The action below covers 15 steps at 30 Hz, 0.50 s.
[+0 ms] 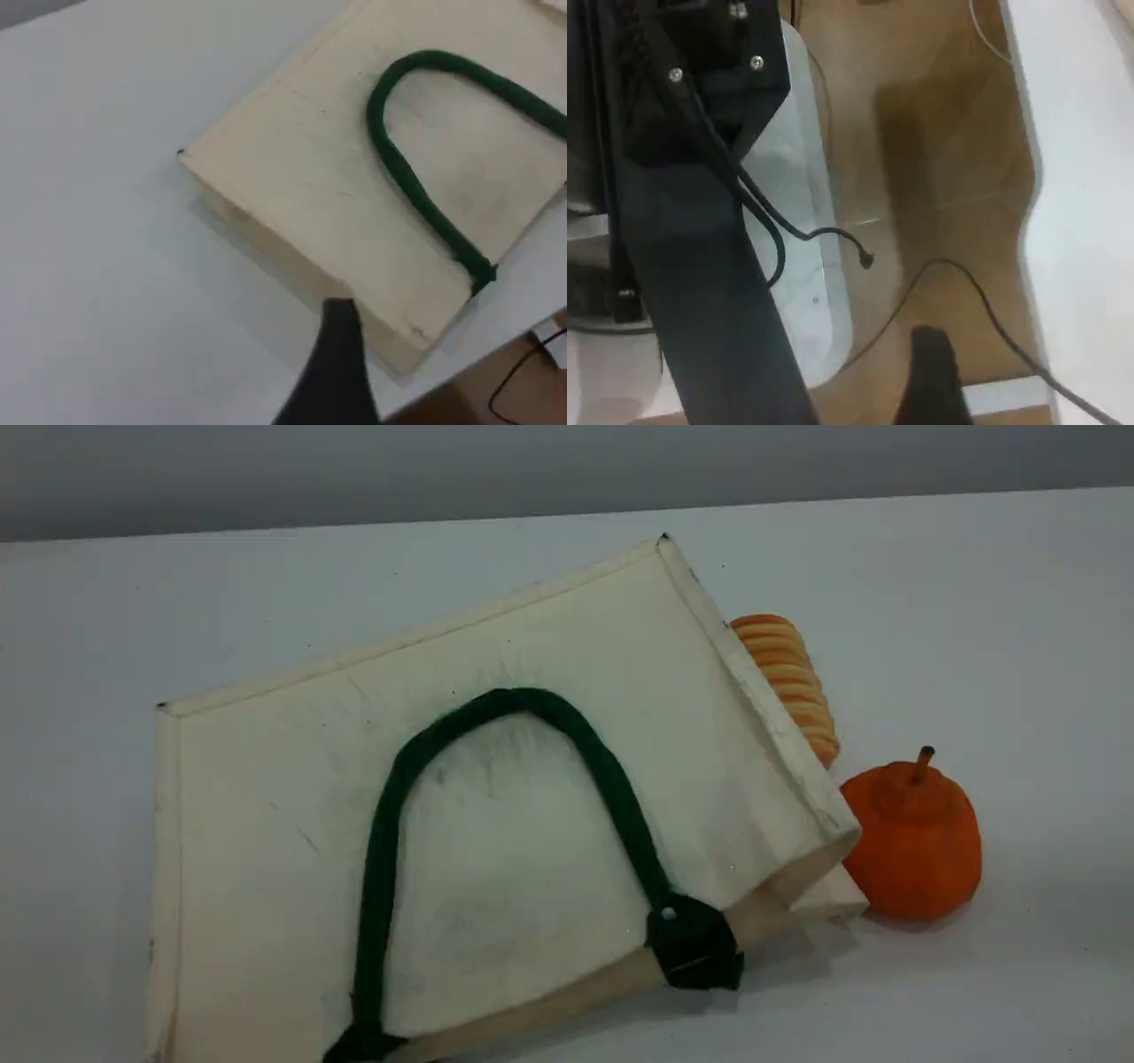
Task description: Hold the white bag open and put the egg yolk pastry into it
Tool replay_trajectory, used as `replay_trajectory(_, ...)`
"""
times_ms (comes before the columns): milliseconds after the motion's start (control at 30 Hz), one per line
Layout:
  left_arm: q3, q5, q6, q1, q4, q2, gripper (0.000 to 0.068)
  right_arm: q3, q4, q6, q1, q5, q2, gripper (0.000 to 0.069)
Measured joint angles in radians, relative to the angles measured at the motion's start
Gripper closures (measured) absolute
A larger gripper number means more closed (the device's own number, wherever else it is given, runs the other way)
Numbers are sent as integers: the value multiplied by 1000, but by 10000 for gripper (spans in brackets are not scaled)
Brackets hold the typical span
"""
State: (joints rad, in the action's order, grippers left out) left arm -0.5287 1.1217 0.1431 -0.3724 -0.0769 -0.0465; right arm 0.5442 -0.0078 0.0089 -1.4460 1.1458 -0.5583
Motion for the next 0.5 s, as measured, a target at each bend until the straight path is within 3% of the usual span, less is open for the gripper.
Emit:
replay_trajectory(133,24,-39,-42,1,0,0,96,0,8,-15,0,-60,0,230)
replay_trajectory(500,24,-41,-52,1,0,0,96,-21,60,-9,0,-53,0,230)
